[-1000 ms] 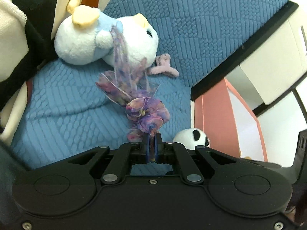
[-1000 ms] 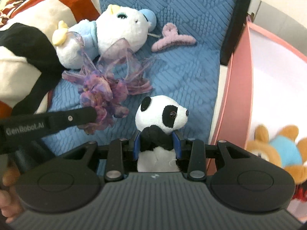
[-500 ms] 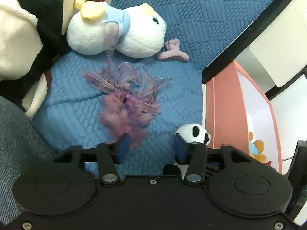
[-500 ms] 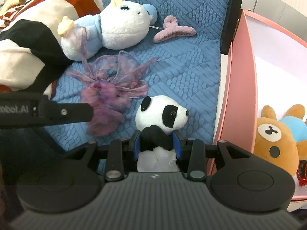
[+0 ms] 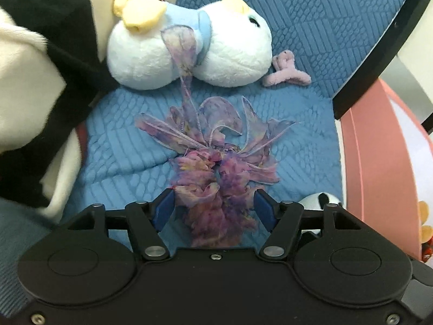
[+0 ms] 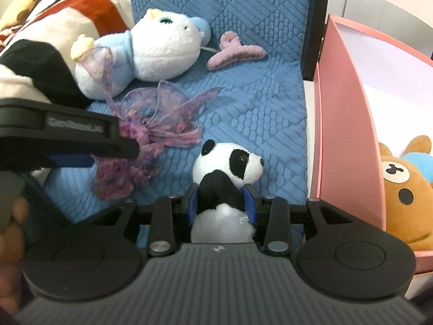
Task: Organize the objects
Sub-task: 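Lift the panda with the right gripper while the left gripper holds the ribbon bow, then carry the panda toward the pink box while the left gripper lifts the ribbon bow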
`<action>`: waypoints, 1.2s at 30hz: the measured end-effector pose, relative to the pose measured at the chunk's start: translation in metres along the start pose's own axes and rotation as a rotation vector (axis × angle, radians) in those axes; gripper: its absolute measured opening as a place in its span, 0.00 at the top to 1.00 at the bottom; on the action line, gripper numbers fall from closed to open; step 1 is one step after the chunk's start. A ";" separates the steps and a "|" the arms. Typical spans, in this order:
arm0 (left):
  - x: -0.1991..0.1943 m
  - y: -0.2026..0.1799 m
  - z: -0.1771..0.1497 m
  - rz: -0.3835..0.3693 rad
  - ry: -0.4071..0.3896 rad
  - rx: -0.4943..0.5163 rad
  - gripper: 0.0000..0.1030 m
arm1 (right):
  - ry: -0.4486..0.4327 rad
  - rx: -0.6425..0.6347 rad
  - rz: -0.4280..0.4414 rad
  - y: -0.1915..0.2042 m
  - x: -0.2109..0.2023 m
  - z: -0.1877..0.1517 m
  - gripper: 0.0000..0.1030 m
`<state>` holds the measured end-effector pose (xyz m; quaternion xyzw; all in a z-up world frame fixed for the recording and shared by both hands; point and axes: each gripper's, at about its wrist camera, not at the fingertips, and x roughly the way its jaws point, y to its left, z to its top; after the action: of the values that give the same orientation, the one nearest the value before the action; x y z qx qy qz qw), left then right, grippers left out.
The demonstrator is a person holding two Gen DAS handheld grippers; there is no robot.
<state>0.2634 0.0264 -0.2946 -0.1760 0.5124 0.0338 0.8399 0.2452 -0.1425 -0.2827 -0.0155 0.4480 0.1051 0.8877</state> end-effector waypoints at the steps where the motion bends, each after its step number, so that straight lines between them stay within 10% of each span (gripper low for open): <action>1: 0.004 -0.002 0.000 0.005 0.007 0.007 0.39 | -0.011 -0.004 -0.003 0.000 0.000 -0.001 0.61; 13: 0.025 -0.006 -0.004 0.015 -0.003 0.035 0.40 | -0.029 -0.031 -0.021 -0.003 0.016 -0.008 0.57; 23: 0.028 -0.011 -0.008 0.021 -0.021 0.081 0.88 | 0.015 0.017 0.018 -0.004 0.001 0.002 0.58; 36: -0.026 -0.014 -0.005 -0.134 -0.026 -0.023 0.89 | 0.023 0.048 0.120 -0.026 -0.053 0.040 0.58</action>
<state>0.2498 0.0151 -0.2705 -0.2190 0.4881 -0.0143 0.8448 0.2517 -0.1721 -0.2178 0.0312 0.4608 0.1473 0.8746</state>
